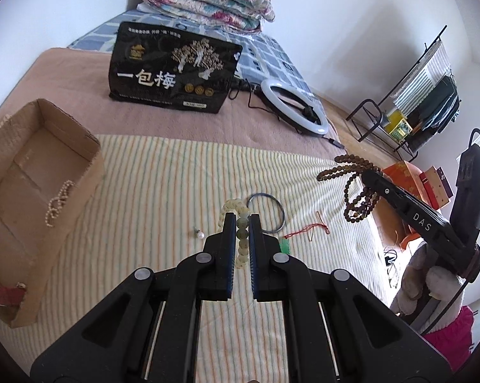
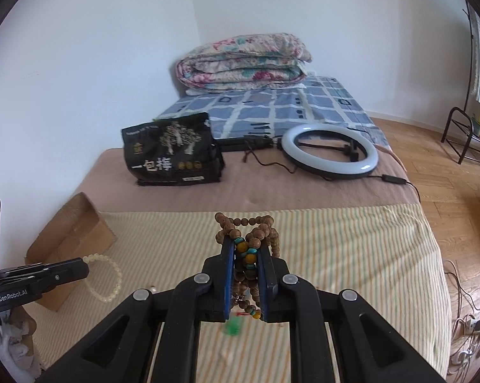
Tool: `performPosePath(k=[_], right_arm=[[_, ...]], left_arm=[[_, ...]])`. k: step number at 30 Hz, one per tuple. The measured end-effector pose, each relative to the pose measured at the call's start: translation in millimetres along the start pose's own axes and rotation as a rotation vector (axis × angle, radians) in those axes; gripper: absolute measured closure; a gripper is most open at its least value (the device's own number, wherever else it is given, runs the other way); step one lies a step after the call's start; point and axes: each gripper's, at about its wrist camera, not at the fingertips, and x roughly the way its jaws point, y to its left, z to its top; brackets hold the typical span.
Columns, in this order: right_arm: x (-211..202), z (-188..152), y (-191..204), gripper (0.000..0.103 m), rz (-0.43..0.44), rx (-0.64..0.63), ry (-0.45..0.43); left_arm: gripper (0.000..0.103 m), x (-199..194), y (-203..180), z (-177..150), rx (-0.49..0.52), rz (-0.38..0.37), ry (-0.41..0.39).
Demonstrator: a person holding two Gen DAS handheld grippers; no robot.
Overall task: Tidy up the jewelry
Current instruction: 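Carry the cream bracelet with the left tool while the right tool carries the mala to the box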
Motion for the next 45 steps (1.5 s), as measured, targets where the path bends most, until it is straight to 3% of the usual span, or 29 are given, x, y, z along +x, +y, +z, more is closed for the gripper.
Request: performPosePath(k=[21,36,45], right_arm=[[23.9,15.1,155.3,0.092,0.2,-0.145,-0.021],[67.7,4.4,243.3,0.092,0.335,-0.195,0.029],[90.9,-7.0,279.4,0.092,0.399,-0.219,0.068]], left_arm=[[0.098,-81.9,97.1,5.8,-0.085,0.109,-0.141],[0.098,-107.5,158.4,-5.3,-0.149,0.188,-0.163],[0.098,-106.6,189.4,-14.7,-0.18,0.239,-0.132]])
